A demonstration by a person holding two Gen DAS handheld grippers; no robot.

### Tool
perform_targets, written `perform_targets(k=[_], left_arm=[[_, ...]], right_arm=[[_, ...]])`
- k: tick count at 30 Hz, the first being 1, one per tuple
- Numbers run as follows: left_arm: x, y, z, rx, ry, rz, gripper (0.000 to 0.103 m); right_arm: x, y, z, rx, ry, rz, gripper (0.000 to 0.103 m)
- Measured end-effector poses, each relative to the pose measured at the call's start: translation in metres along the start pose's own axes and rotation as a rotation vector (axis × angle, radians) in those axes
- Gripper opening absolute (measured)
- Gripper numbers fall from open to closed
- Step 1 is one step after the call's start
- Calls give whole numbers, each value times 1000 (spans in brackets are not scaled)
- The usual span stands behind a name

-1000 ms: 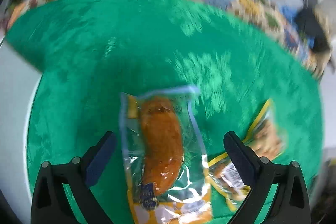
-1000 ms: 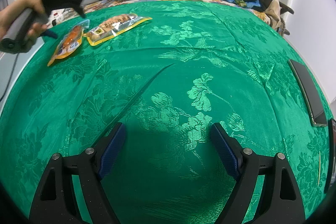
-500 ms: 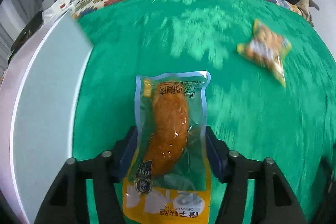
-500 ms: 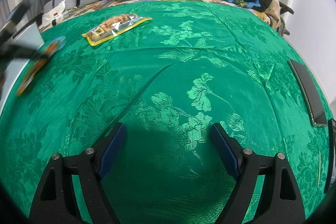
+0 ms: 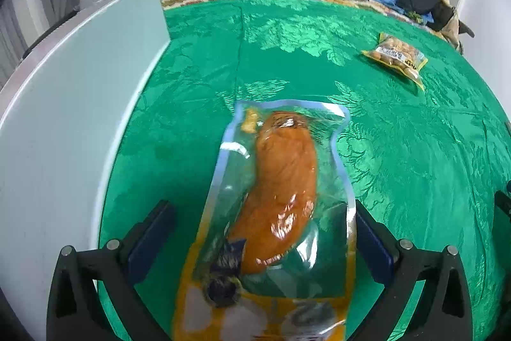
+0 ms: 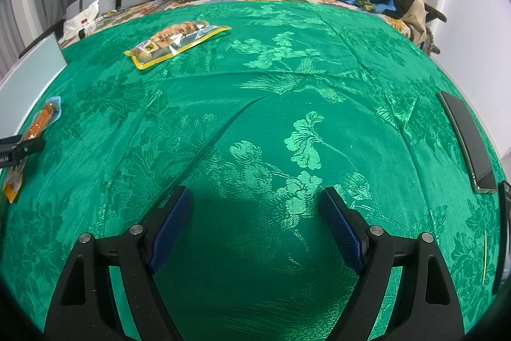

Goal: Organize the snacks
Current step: 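Move the right tool toward the yellow-edged peanut bag, then grasp the peanut bag with the right tool and lift it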

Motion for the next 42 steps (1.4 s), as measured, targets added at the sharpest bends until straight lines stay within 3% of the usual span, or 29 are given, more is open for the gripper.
perform_targets(k=[21,24,28,31,33,36,38,40,42], left_arm=[[3,0,2,13,-25,-16,103],[3,0,1,13,-25,-15,103],[3,0,2,14,-25,-15,103],[3,0,1,14,-25,-15,103],[3,0,2,14,-26,-15,103],[3,0,1,14,-26,-14,103],[4,0,3,14,-26,-14,103],[4,1,3,15,-26,-13,103],[4,1,2,15,-26,-12,103]], right_arm=[[0,0,0,0,1,2,87],[-1,1,-5,19,41,-8,87],[-11,18,-52,-111,90,-105,87],[-35,46,-101,-260,116,-211,87],[-61,67,-130,-343,137,-227,86],[-103,94,-162,-443,162,-171,86],[-128,114,-170,-437,210,-128,89],[-132,139,-175,-322,170,-14,89],[-141,162,-168,-146,182,78,89]])
Point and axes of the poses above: each gripper's, at about its wrist camera, not at the fingertips, and x roughly against the way its jaws point, y to its left, z to its underside, the point moved 2 cm from there along -x, roughly the way its jaws point, and after that the axes turned 9 degrees about -x, right-handed, at the moved point
